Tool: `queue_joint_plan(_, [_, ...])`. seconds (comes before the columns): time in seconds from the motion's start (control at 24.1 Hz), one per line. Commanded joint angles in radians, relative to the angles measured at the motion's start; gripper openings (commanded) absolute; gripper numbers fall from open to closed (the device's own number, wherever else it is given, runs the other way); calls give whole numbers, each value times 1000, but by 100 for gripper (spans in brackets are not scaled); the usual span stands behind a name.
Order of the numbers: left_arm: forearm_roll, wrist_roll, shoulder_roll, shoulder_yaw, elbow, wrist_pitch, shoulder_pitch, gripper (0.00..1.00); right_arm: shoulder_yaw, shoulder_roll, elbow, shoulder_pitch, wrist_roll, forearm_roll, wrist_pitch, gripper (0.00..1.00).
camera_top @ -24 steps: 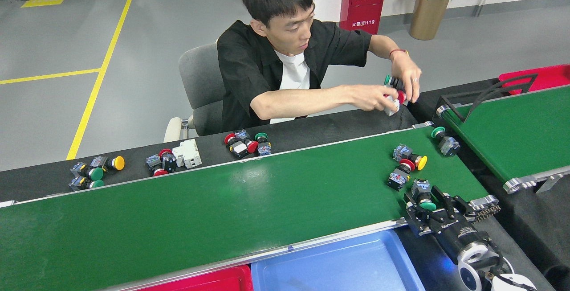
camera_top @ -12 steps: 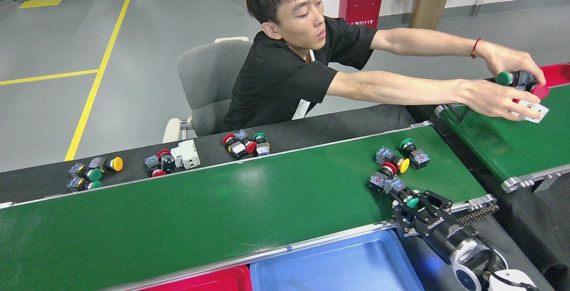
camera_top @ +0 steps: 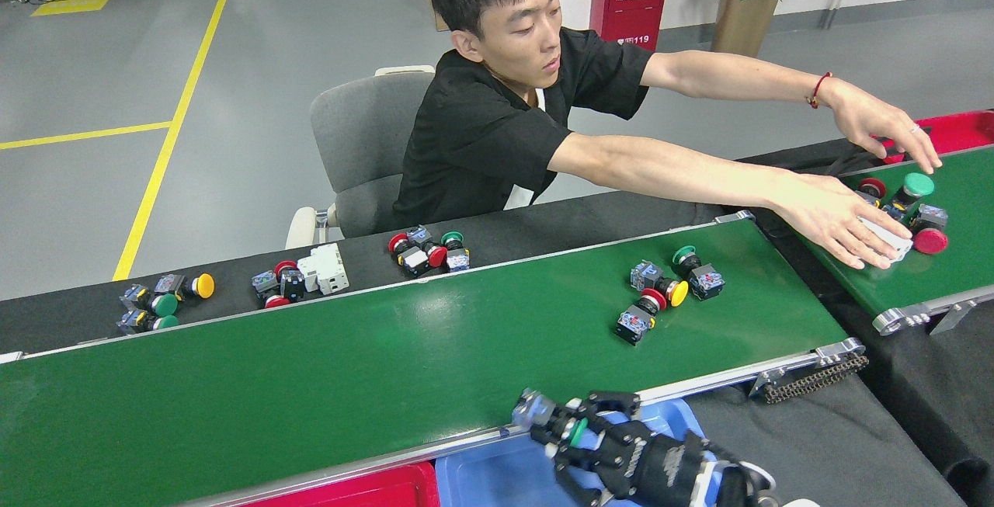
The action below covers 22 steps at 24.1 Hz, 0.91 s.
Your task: Pick switch part from conveyor to tray
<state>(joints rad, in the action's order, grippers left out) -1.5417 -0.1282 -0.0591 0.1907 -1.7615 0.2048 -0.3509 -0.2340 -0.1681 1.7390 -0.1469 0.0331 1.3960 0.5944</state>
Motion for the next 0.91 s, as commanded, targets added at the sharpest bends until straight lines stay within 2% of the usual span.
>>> queue_joint_plan(0.0, [-3,-2,4,1,-13,-2,6,100,-54,62,-4,32,10,84,-8,1])
queue_joint_plan(0.08, [-3,-4,4,1,-13,-2,6,100,-111,140,-42,39,22,198,-18,8])
queue_joint_plan(0.12, [-3,-4,4,1,-13,-4,6,100,-128,173,-55,39,27,244,-24,20])
queue_joint_plan(0.17, [-3,-4,4,1,-13,-2,6,100,-136,203,-64,39,34,282,-31,44])
queue_joint_plan(0.21, [-3,-2,5,-2,-13,-2,6,100,-140,222,-72,38,41,302,-39,88])
queue_joint_plan(0.25, [-3,-2,4,-11,-13,-2,7,100,-142,228,-72,38,42,302,-38,100])
queue_joint_plan(0.5, [-3,-2,2,-36,-13,-5,9,100,-143,228,-56,35,37,287,-39,100])
queue_joint_plan(0.58, [-3,-2,1,-34,-13,-5,9,100,-68,186,-9,26,25,192,-44,100])
queue_joint_plan(0.62, [-3,-2,-1,-34,-13,-4,10,100,48,151,7,3,19,88,-56,100])
queue_joint_plan(0.7, [-3,-2,-2,-36,-13,-4,16,100,216,140,8,-51,18,-63,-58,100])
queue_joint_plan(0.79, [-3,-2,-4,-40,-13,-2,30,100,429,111,4,-100,18,-156,-56,100])
queue_joint_plan(0.87, [-3,-2,-7,-60,-13,-2,38,100,559,107,1,-137,18,-183,-51,100])
